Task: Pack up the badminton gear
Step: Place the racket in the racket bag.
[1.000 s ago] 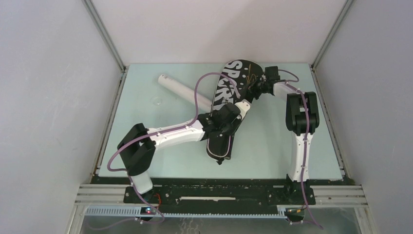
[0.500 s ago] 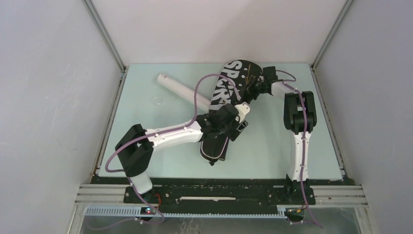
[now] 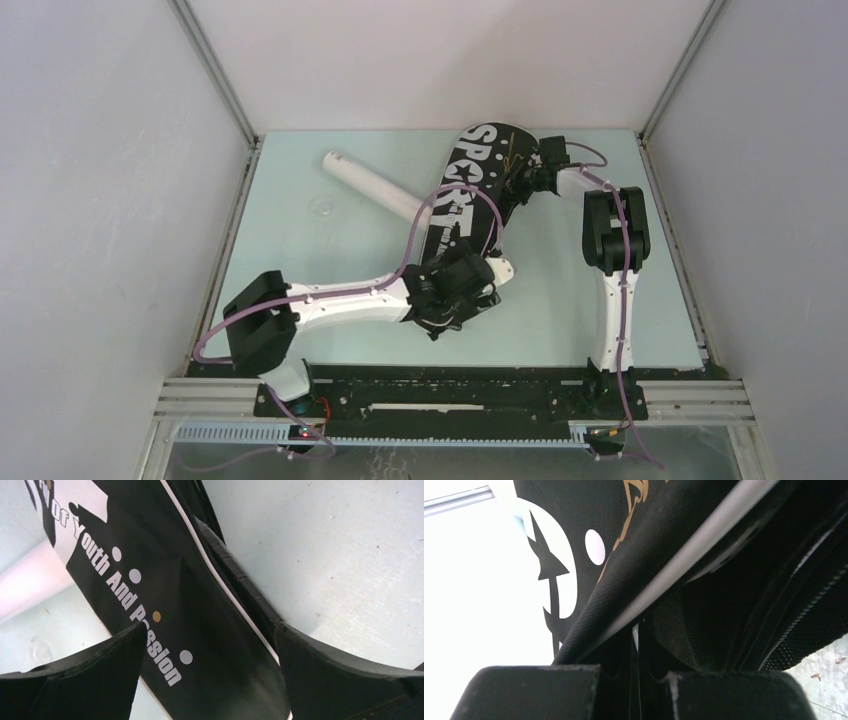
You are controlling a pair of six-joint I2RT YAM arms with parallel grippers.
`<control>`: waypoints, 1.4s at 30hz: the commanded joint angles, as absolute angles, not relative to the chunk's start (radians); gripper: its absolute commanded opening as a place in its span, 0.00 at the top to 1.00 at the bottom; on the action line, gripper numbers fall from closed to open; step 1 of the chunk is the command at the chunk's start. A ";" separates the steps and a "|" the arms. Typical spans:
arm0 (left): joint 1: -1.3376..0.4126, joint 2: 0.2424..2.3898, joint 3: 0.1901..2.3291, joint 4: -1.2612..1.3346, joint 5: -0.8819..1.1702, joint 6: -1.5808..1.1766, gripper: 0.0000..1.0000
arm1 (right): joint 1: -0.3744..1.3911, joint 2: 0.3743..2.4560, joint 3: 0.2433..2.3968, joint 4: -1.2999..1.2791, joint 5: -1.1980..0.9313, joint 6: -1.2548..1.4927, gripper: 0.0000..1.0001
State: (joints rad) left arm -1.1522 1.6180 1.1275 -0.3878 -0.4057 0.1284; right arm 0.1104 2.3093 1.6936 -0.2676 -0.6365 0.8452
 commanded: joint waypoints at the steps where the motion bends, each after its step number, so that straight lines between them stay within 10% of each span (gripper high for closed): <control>1: -1.220 1.622 1.123 -0.387 -0.523 0.101 0.00 | 0.127 2.285 1.722 -0.212 -0.613 0.815 0.88; 26: -1.250 1.663 1.034 -0.298 -0.832 0.282 0.00 | 0.120 2.291 1.737 -0.245 -0.619 0.742 0.88; 42: -1.081 1.695 1.039 -0.329 -0.748 0.258 0.46 | 0.142 2.280 1.792 -0.299 -0.658 0.675 0.80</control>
